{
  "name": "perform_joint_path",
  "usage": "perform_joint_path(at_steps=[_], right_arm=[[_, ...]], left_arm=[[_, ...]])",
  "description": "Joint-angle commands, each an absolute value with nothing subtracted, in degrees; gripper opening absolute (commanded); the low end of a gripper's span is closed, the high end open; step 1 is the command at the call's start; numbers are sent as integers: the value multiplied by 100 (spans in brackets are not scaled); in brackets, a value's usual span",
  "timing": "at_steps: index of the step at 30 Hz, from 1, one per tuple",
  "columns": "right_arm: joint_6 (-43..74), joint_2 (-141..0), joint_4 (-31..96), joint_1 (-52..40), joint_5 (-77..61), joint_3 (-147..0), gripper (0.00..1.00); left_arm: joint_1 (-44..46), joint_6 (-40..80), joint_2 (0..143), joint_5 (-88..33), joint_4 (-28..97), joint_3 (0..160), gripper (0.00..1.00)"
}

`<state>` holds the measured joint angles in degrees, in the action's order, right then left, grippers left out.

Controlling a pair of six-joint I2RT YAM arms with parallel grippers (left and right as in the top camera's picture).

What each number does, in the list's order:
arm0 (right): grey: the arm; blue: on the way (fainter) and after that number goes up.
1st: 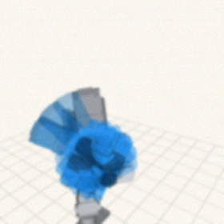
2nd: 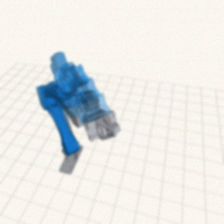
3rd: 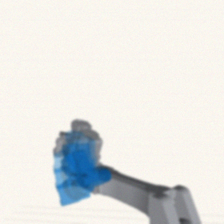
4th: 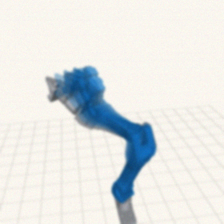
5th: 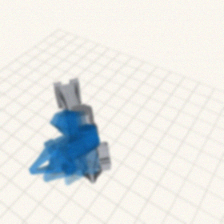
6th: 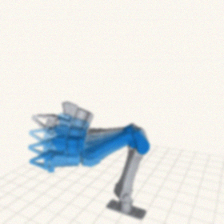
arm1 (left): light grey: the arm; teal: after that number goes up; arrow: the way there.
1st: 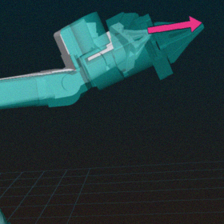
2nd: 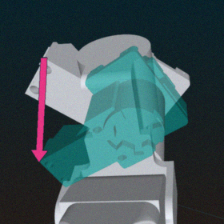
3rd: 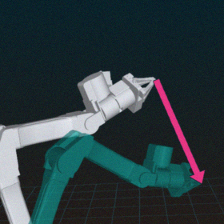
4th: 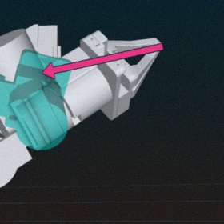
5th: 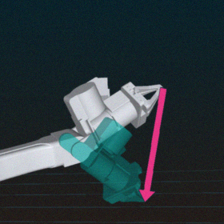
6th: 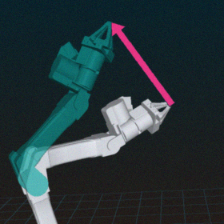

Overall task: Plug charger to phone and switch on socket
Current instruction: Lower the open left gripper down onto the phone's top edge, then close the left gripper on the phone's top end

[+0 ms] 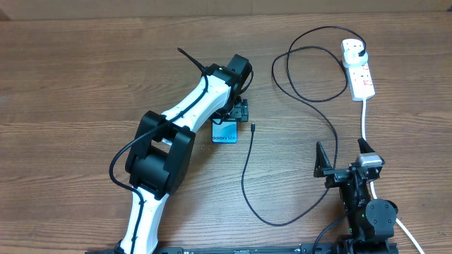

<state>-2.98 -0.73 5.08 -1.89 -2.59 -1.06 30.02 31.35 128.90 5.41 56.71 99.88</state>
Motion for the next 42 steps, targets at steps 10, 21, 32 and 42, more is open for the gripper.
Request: perform_joint_path(at_steps=[10,21,32,42], right_arm=[[-305,-16,467,-174,-261,-45,100],[-305,-16,467,-174,-261,-45,100],[-305,-16,464,-174,-261,-45,100],[-305,-16,467,-174,-261,-45,100]], left_arm=[[2884,2974,13152,255,5673,9946,100],[2906,2956,13172,401,5717,9946,96],[2906,2954,13190,405,5712,9946,97],[2906,2928,13190,401,5704,9946,98]])
